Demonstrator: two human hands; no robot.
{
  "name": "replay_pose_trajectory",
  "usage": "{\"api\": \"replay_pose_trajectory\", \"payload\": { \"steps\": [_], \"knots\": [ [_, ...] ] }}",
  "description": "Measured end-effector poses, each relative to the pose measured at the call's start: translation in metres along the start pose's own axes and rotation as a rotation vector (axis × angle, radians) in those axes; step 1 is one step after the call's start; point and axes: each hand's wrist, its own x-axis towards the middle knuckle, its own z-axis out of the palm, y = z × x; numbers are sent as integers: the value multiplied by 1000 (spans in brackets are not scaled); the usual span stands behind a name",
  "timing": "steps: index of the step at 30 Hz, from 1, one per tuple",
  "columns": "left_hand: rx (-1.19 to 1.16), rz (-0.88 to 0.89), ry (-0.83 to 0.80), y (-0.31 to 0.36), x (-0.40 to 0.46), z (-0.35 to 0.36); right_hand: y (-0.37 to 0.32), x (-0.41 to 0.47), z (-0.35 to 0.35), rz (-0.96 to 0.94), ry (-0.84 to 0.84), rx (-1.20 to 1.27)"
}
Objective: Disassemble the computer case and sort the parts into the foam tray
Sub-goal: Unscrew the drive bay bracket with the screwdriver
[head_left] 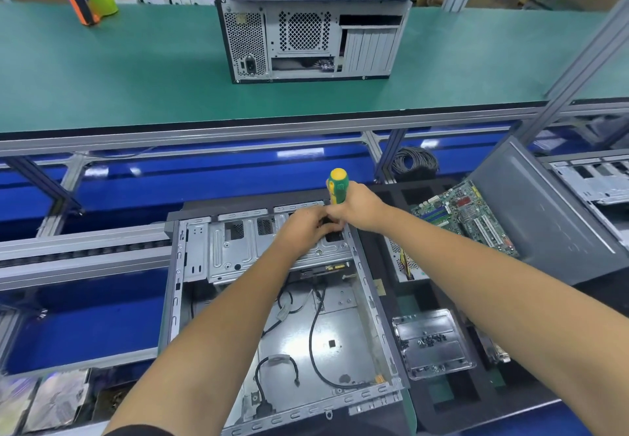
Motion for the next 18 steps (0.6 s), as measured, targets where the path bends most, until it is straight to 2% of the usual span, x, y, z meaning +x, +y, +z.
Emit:
{"api": "replay_pose_trajectory", "payload": {
  "steps": [5, 7, 9, 11, 13, 15, 18],
  "knots": [
    [69, -2, 58, 3, -5, 4, -4, 4, -7, -34, -153, 43],
    [131, 6, 83, 6, -6, 6, -5, 3, -10, 0, -86, -9],
    [141, 23, 84, 4, -6, 6, -10, 1, -16, -10, 102, -41],
    [129, 41, 92, 4, -7, 6, -21, -1, -25, -114, 169, -183],
    [126, 38, 99, 3, -8, 7, -34, -3, -36, -222, 129, -457],
    [155, 48, 94, 3, -6, 8, -46, -1, -47, -254, 130, -636],
    [179, 82, 95, 3, -5, 8, -61, 5, -61, -204, -14, -646]
  ]
}}
